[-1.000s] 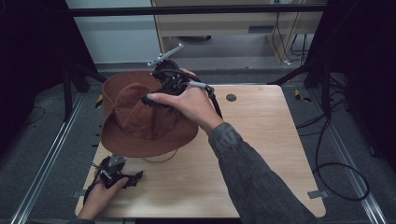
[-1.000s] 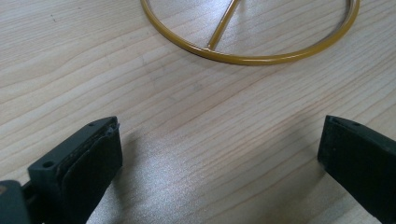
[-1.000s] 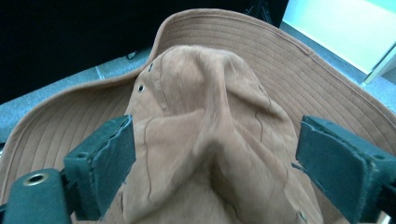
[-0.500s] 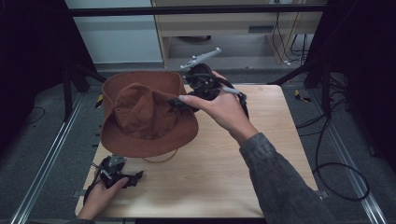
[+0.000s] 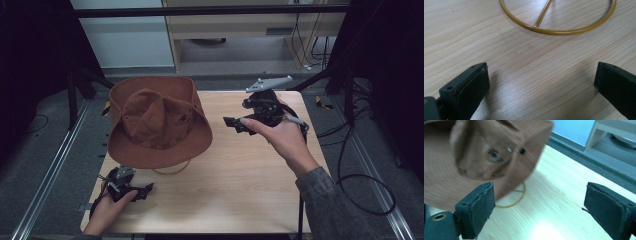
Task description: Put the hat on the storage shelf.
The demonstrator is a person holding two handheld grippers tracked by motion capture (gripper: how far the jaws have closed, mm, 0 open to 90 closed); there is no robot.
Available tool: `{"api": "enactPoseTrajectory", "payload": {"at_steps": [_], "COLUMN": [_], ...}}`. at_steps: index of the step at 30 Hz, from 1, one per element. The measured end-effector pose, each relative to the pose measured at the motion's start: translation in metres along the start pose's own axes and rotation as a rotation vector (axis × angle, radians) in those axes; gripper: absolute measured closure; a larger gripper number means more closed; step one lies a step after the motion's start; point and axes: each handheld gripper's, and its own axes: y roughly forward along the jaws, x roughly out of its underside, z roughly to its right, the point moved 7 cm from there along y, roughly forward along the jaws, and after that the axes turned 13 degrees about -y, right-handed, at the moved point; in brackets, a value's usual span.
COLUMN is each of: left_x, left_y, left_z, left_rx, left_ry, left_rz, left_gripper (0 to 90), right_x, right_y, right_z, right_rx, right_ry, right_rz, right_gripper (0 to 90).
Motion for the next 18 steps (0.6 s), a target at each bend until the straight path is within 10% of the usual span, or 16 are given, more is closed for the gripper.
{"api": "enactPoseTrajectory", "payload": {"at_steps": [18], "left_x": [0.0], "left_y": [0.0], "left_z": [0.0], "left_rx": [0.0], "left_ry": [-0.003], "left_rz": [0.0], "left_gripper": [0.0], "right_x": [0.098], "right_y": [0.007], "right_z": [0.003], "right_rx": [0.036], "right_ry": [0.032], "right_rz": [-0.069], "right_gripper": [9.1]}}
